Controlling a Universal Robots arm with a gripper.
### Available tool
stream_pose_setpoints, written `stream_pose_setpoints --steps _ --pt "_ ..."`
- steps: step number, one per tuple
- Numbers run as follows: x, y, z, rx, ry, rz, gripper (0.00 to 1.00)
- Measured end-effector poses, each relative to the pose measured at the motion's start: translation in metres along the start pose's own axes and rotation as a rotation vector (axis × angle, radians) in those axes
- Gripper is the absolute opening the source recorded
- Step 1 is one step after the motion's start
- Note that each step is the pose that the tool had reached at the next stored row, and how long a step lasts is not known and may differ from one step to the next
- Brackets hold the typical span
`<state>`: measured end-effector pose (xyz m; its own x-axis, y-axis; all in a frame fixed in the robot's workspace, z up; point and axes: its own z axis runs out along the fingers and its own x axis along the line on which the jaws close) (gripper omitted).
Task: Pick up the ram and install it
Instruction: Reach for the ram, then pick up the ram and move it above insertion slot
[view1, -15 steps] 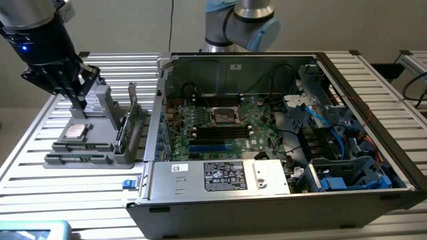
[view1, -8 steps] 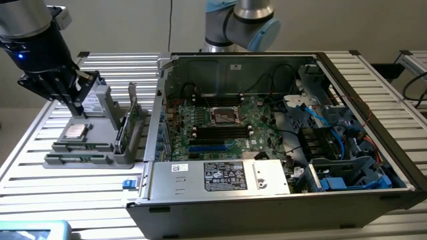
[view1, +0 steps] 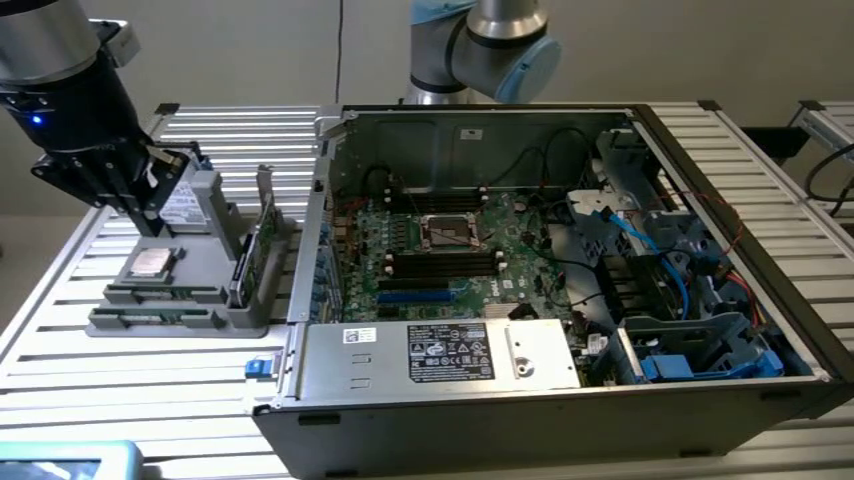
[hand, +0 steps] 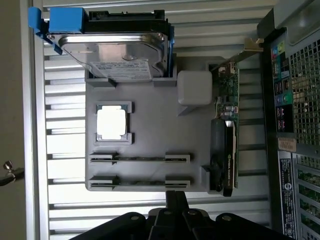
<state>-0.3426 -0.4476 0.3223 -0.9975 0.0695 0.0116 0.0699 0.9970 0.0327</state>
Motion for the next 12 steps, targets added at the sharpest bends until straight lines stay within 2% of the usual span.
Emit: stream_pose_setpoints --steps 10,12 --pt "0.0 0.0 0.0001 -0.0001 -0.0001 0.0 0.11" --pt "0.0008 0.0001 0.0003 -0.0002 -0.0006 -0.017 0.11"
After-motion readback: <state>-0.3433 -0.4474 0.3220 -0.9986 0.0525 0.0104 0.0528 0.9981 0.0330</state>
